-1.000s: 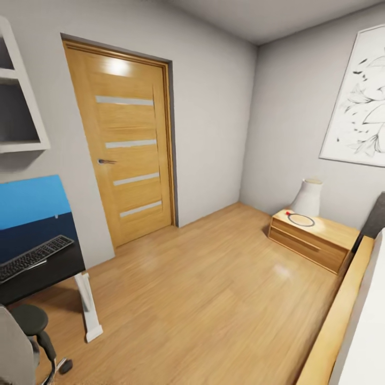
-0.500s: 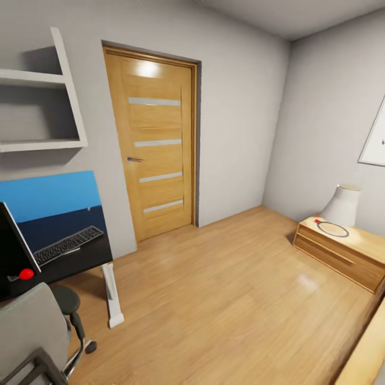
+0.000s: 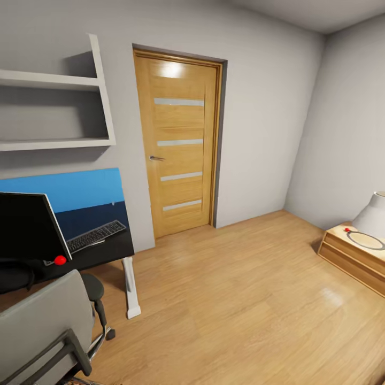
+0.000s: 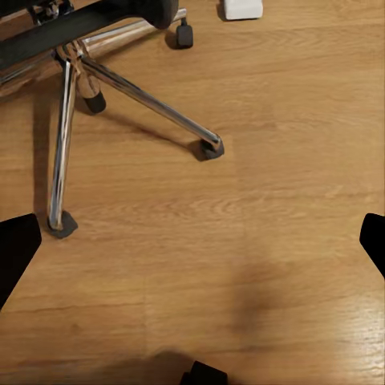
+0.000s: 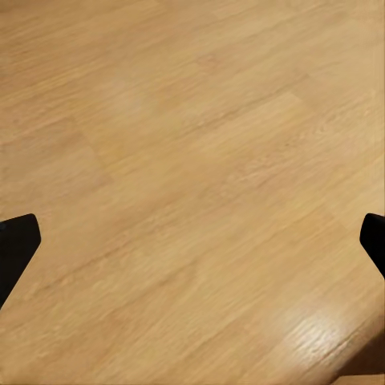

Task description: In the bedroom, organize the workspace by keeping the computer under the desk, ensuring the monitor is on the desk, placing the keyboard on the desk next to the monitor, placing the mouse on the desk next to the keyboard, moving the folder from the swivel chair onto the desk next to the mouse, stacking the notebook on top of the folder with the pen on top of the notebook, and positioning the swivel chair next to the desk.

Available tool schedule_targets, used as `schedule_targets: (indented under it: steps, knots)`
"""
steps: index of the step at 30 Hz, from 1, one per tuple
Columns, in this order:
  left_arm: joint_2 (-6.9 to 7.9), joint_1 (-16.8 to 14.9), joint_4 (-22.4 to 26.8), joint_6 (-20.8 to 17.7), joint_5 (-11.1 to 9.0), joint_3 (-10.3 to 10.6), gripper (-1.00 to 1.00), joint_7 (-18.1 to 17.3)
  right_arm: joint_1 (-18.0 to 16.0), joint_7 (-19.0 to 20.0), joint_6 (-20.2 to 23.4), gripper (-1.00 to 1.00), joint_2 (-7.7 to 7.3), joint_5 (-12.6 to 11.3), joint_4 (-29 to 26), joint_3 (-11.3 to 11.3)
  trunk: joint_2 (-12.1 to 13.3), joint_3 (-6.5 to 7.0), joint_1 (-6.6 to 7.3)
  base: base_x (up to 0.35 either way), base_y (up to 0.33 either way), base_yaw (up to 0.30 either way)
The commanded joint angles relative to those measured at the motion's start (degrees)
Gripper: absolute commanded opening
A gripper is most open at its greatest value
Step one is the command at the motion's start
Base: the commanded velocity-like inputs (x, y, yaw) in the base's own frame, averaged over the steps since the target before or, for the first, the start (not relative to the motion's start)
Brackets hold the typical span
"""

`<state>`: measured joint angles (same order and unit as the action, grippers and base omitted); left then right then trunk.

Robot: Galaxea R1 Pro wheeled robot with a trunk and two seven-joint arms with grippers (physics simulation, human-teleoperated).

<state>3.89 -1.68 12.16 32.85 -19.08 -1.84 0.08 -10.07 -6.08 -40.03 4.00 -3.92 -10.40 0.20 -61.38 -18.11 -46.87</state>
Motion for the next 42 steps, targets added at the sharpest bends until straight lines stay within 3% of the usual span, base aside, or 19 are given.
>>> schedule_targets:
  steps: [1, 32, 42]
  knots:
    - [-0.05, -0.1, 0.0, 0.2, 0.2, -0.2, 1.00, 0.0, 0.0, 0.1, -0.2, 1.00, -0.01, -0.4, 0.0, 0.1, 0.0, -0.07, 0.00, 0.000, 0.000, 0.056]
    - [-0.18, 0.0, 0.0, 0.2, 0.3, -0.2, 1.00, 0.0, 0.0, 0.4, -0.1, 1.00, -0.08, -0.4, 0.1, 0.1, 0.0, -0.08, 0.00, 0.002, 0.000, 0.005]
    - [-0.20, 0.0, 0.0, 0.2, 0.3, -0.2, 1.00, 0.0, 0.0, 0.3, 0.0, 1.00, -0.31, -0.4, 0.1, 0.1, 0.0, -0.08, 0.00, 0.280, 0.000, 0.000]
